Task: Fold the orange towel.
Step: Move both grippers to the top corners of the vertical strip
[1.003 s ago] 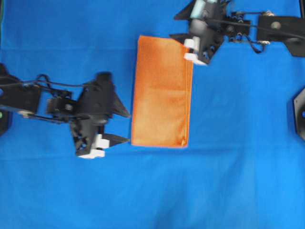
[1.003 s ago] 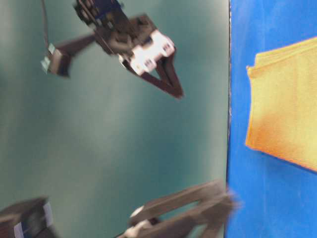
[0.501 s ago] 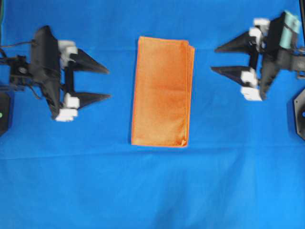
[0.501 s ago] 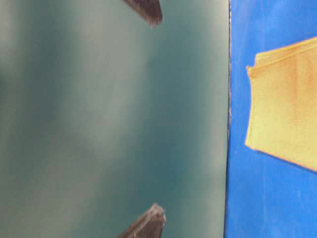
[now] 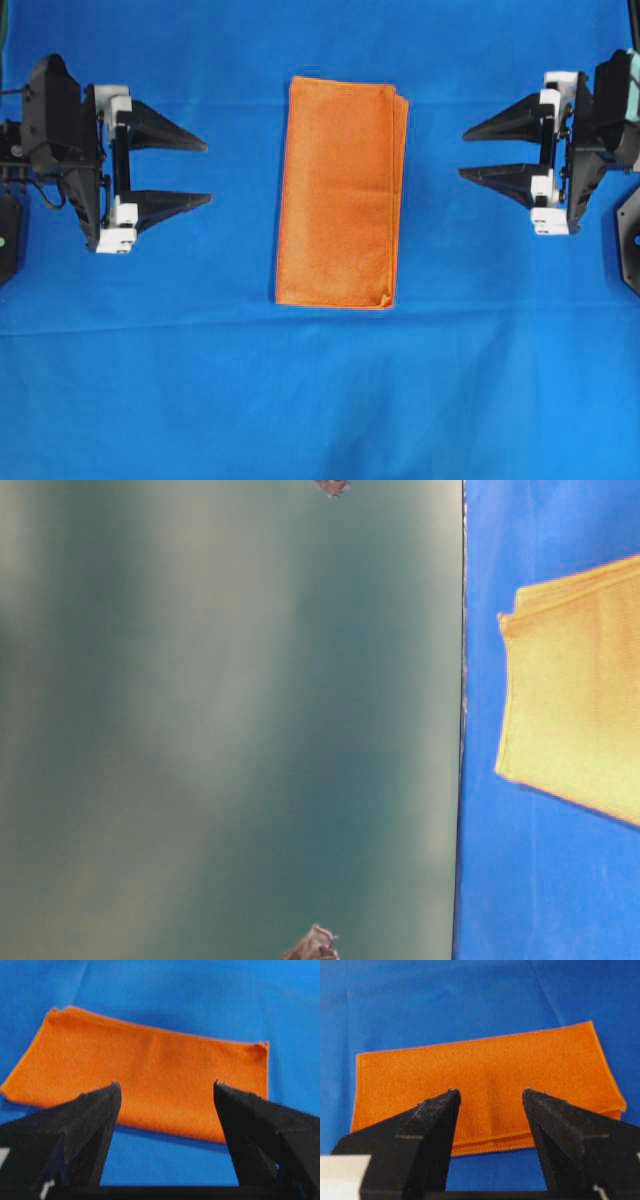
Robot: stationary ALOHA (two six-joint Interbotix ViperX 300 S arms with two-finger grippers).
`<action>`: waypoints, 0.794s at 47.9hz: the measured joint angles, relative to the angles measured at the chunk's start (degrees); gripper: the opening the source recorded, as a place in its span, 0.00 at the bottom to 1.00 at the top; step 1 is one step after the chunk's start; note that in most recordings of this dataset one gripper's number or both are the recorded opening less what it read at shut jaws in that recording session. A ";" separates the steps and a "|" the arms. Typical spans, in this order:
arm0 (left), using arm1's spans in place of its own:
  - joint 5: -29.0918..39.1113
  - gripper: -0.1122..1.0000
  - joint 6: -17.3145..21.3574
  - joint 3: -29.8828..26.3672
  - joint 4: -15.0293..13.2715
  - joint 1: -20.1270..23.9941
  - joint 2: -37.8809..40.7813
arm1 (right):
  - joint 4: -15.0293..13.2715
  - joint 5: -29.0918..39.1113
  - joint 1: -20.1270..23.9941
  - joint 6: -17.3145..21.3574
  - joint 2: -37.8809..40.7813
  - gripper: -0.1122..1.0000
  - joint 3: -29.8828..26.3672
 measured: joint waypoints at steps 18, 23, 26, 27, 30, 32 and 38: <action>-1.58 0.71 0.70 -3.08 0.00 0.70 4.31 | 0.09 0.70 -2.11 0.00 2.55 0.63 -2.02; -1.85 0.71 0.97 -5.63 0.00 2.99 7.91 | 0.09 1.41 -5.45 -0.18 5.45 0.63 -3.78; -1.93 0.71 1.14 -7.47 0.00 4.66 10.28 | 0.00 1.67 -7.56 -0.26 7.91 0.63 -4.83; -1.93 0.71 1.32 -8.00 0.00 5.27 11.16 | 0.00 1.67 -8.17 -0.35 8.79 0.63 -5.19; -2.02 0.71 1.93 -9.84 -0.09 7.29 13.97 | 0.00 1.67 -9.93 -0.44 11.34 0.63 -6.42; -2.11 0.71 2.37 -11.16 0.00 8.88 16.26 | -0.09 1.67 -10.90 -0.62 13.36 0.63 -7.38; -3.25 0.71 2.72 -13.80 0.00 13.01 22.76 | -0.79 1.76 -13.62 -0.79 20.30 0.62 -10.63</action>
